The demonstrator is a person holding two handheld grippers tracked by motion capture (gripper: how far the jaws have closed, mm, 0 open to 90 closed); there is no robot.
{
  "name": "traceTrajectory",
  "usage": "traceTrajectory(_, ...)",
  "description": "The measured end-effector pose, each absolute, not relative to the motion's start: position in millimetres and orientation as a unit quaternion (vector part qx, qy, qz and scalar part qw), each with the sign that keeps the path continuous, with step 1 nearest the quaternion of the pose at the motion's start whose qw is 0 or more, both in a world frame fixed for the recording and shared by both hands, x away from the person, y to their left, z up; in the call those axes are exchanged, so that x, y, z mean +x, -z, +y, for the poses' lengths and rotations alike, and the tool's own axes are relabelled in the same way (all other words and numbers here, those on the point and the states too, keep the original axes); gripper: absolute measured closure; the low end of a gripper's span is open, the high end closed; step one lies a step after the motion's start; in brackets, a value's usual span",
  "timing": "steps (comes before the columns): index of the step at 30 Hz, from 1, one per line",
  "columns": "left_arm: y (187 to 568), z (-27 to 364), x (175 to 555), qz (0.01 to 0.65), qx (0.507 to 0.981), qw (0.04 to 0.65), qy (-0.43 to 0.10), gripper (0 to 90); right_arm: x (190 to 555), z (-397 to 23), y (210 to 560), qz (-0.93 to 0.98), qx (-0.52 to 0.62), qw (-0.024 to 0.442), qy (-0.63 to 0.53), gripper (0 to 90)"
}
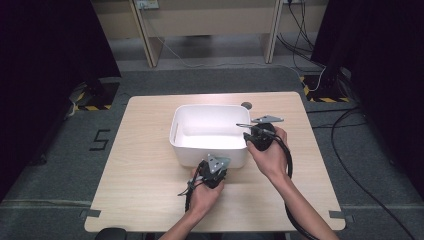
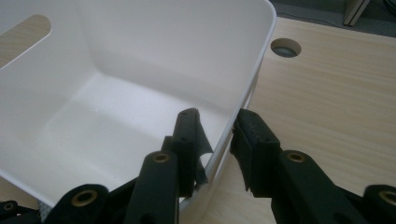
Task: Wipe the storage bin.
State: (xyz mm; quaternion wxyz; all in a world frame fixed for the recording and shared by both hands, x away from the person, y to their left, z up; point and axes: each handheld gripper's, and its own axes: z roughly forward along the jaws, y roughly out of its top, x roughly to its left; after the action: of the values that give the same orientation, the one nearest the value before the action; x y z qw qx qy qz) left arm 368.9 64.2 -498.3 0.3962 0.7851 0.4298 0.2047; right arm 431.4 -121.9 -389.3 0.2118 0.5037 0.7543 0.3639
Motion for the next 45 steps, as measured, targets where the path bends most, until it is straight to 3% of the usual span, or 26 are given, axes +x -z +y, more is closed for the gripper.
traceTrajectory(20, 462.9, 62.9, 361.5, 0.416, 0.769, 0.430, -0.227, 77.5, 431.5, -121.9, 389.2, 0.754, 0.505, 0.211, -0.363, 70.3)
traceTrajectory(45, 457.9, 57.7, 361.6, 0.414, 0.769, 0.435, -0.221, 77.4, 431.5, -122.5, 388.8, 0.752, 0.509, 0.208, -0.364, 69.5)
